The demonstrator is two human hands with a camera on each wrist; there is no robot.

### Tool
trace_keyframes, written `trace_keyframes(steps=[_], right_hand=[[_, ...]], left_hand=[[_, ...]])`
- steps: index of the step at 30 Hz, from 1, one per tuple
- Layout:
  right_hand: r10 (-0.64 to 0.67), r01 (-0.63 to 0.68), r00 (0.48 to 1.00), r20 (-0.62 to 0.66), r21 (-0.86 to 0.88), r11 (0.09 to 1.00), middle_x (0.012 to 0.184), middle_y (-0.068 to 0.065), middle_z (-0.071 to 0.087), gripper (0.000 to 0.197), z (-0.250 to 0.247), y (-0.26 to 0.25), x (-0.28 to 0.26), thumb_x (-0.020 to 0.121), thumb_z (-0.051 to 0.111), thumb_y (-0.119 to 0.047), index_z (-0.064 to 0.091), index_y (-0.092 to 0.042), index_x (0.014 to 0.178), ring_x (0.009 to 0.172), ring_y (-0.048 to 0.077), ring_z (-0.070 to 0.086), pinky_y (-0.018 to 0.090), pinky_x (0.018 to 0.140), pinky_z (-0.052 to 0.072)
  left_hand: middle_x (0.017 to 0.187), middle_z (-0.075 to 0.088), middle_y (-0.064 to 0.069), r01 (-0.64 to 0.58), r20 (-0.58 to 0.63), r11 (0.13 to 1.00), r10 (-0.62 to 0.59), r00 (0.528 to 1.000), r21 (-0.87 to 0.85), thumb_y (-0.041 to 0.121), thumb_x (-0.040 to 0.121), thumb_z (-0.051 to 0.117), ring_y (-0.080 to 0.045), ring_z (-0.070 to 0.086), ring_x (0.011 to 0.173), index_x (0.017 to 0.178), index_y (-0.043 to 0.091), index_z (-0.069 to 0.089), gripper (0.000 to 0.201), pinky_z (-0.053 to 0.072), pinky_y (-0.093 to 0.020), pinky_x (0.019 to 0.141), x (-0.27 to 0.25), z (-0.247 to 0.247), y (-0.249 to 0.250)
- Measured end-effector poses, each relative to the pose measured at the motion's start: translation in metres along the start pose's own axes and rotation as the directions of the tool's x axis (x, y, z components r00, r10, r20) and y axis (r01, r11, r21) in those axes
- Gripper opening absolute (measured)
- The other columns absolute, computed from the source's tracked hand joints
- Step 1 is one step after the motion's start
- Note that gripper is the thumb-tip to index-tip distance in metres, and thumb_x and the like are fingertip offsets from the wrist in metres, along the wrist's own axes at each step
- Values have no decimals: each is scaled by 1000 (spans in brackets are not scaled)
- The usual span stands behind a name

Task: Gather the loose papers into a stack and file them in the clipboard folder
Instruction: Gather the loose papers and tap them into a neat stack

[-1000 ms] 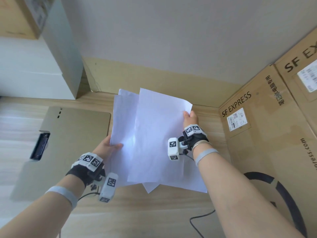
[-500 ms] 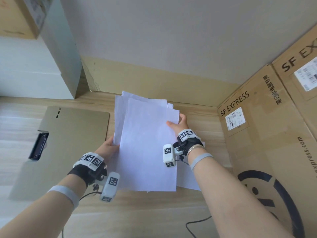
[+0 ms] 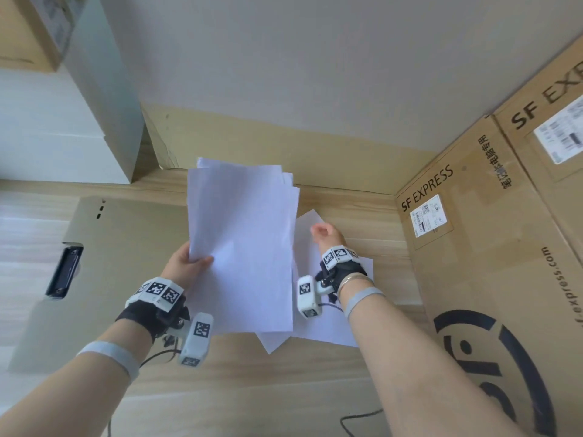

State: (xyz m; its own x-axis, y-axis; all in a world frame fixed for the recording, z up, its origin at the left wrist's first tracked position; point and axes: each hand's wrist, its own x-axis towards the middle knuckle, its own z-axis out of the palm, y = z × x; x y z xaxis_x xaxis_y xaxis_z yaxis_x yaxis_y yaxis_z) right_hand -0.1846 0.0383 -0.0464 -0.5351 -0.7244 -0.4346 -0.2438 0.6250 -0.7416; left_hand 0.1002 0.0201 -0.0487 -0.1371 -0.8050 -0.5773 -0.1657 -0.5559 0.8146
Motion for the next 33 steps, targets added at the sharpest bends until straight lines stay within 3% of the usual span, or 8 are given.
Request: trace_keyframes(steps=[2,6,9,15,20,24,29,33], right_hand=[[65,-73,997,-38,-268,961,128,12,55,41,-17,28,4,84,63,-17,51,-11,123,115,27,55,31,96,42],[248,-266,964,-101,-469,842,140,10,38,75,-37,64,5,73,74,-29,34,-26,136,129,31,40,39,102,40],[271,-303,952,-139,-525,795,146,7,26,94,-43,73,5,65,81,-35,26,-30,141,137,29,26,45,110,30],[357,-369,925,-132,-540,756,147,10,25,109,-51,69,8,55,86,-39,21,-29,142,136,31,31,51,110,28],[282,-310,950,-130,-449,838,137,14,47,62,-56,68,0,82,67,-23,40,-7,135,122,29,50,33,98,41],[280,-331,938,-202,-295,896,106,11,67,28,-72,68,-17,86,50,-14,62,-12,111,83,26,58,24,71,41],[482,-471,865,-141,-560,682,76,7,55,6,-101,66,-48,81,52,-17,55,-12,81,60,18,47,20,54,34],[578,-359,815,36,-752,553,99,12,66,18,-105,72,-59,84,56,-11,64,-6,100,98,25,66,20,67,41]], left_hand=[[92,62,-10,-15,-35,1000,15,999,-17,0,88,55,-28,56,89,123,8,52,36,46,-46,87,2,-10,-3],[88,62,-7,-36,-44,995,32,999,-92,-1,89,54,-22,63,70,115,16,51,31,50,-41,77,5,-23,-9],[87,61,-5,-24,-44,991,18,999,-129,-2,88,54,-23,58,73,118,12,50,33,49,-37,73,7,-23,-14],[89,62,-4,-6,-19,992,4,1000,-127,-2,88,53,-24,58,77,115,15,52,32,44,-44,88,9,-15,-19],[91,63,-4,-1,13,991,3,1000,-134,-1,88,54,-27,58,83,116,15,53,32,44,-45,90,11,-9,-18],[89,63,-5,4,5,988,-3,1000,-154,0,88,55,-24,58,77,115,15,52,31,45,-46,87,17,-7,-16],[88,61,-5,7,13,974,-4,1000,-226,-1,89,53,-23,57,75,116,15,50,32,48,-39,80,19,4,-12],[89,61,-4,12,40,970,-2,999,-241,-1,89,53,-24,57,76,115,16,50,31,48,-34,72,17,13,-10]])
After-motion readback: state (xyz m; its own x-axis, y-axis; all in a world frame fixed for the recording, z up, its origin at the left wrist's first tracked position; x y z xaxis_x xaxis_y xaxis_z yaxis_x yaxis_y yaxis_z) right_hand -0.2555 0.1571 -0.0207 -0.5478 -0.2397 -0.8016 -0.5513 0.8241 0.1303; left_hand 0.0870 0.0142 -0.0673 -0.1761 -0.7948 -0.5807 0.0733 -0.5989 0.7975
